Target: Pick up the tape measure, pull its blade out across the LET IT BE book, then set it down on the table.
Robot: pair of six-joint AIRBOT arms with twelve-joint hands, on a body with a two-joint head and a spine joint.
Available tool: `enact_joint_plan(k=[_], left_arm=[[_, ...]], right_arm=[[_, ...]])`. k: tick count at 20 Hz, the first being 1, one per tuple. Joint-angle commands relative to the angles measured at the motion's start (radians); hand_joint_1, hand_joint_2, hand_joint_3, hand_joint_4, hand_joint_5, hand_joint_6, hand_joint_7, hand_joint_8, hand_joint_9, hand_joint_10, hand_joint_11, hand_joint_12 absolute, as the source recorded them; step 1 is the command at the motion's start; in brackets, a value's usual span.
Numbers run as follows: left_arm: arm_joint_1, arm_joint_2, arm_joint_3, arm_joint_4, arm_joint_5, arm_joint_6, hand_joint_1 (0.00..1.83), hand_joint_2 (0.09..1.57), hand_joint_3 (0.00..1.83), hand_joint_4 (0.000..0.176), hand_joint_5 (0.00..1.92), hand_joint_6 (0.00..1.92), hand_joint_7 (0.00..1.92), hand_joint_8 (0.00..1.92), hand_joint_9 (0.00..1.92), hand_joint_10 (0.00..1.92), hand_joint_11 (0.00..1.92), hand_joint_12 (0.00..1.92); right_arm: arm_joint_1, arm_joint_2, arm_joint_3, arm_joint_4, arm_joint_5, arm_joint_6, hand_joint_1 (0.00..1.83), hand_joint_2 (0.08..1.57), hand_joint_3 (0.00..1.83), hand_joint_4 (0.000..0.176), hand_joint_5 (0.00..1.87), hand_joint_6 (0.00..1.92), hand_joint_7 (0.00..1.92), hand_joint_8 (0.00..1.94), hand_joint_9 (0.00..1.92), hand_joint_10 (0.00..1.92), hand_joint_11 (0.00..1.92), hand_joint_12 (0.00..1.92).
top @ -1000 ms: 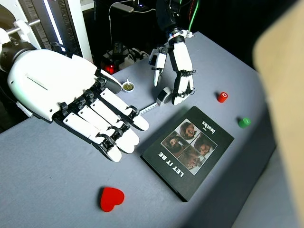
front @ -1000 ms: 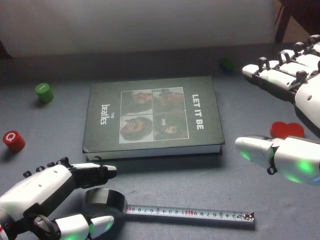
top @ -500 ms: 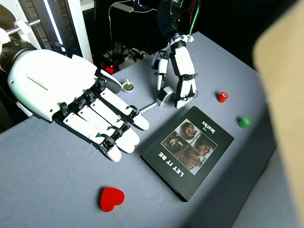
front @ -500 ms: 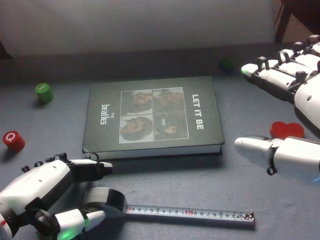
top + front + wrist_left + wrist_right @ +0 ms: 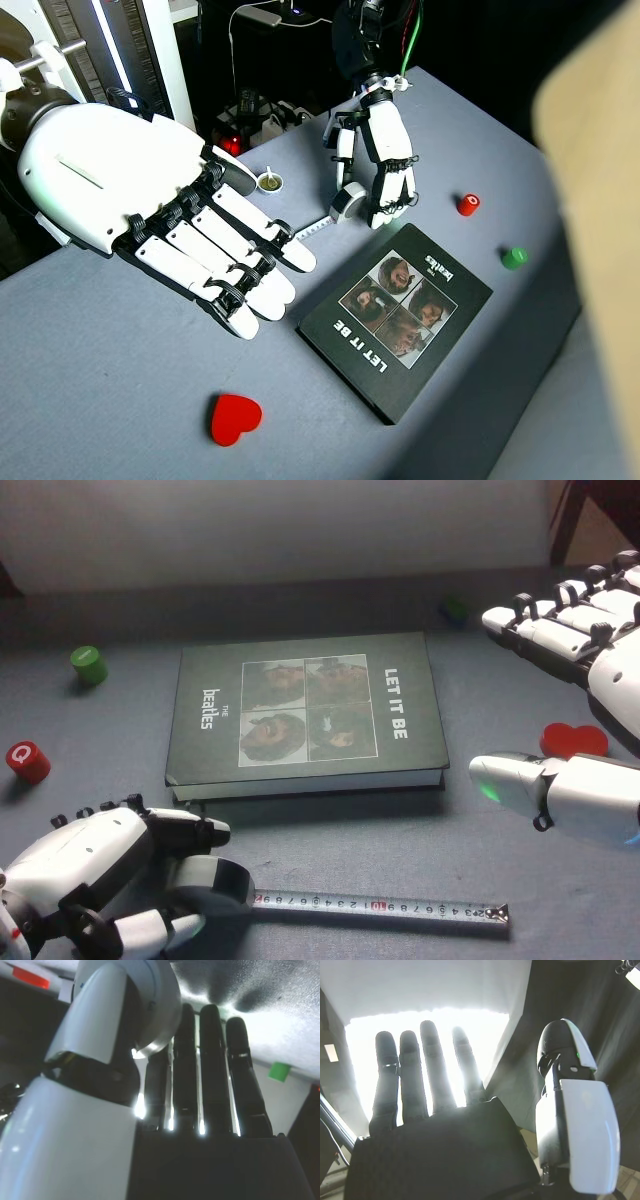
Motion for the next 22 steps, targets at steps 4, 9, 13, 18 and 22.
enact_joint_plan(k=[4,9,13,18,22], left_arm=[[-0.008,-0.006,0.002,0.032,-0.085,-0.005,1.37,1.13,0.0,0.0,0.96,0.92,0.89,1.06,0.9,1.32,0.86,1.28],[-0.009,-0.005,-0.003,0.043,-0.099,-0.028,1.37,1.13,0.0,0.0,1.0,0.84,0.88,1.07,0.89,1.33,0.85,1.25],[-0.052,0.026,-0.015,0.035,-0.089,-0.048,1.37,1.13,0.0,0.0,0.94,0.88,0.92,1.06,0.9,1.33,0.83,1.24],[-0.178,0.09,-0.033,-0.031,-0.022,-0.008,1.37,1.13,0.0,0.0,0.94,0.89,0.92,1.05,0.89,1.33,0.81,1.23],[-0.293,0.147,-0.053,-0.134,0.053,0.063,1.37,1.13,0.0,0.0,0.95,0.91,0.92,1.04,0.9,1.32,0.81,1.23]], right_arm=[[0.014,0.004,-0.004,-0.071,0.057,0.003,0.08,1.14,0.0,0.065,0.2,0.01,0.26,0.01,0.19,0.01,0.0,0.74],[0.014,0.004,-0.004,-0.072,0.057,0.003,0.08,1.15,0.01,0.062,0.22,0.01,0.29,0.01,0.21,0.01,0.0,0.77],[0.014,0.004,-0.004,-0.072,0.056,0.003,0.24,1.12,0.0,0.041,0.28,0.01,0.34,0.01,0.27,0.01,0.0,0.89],[0.014,0.004,-0.004,-0.076,0.056,0.0,0.68,1.07,0.0,0.0,0.35,0.0,0.49,0.01,0.42,0.02,0.04,1.01],[0.014,0.005,-0.004,-0.121,0.055,-0.002,0.95,1.07,0.01,0.0,0.46,0.01,0.54,0.01,0.5,0.02,0.14,1.02]])
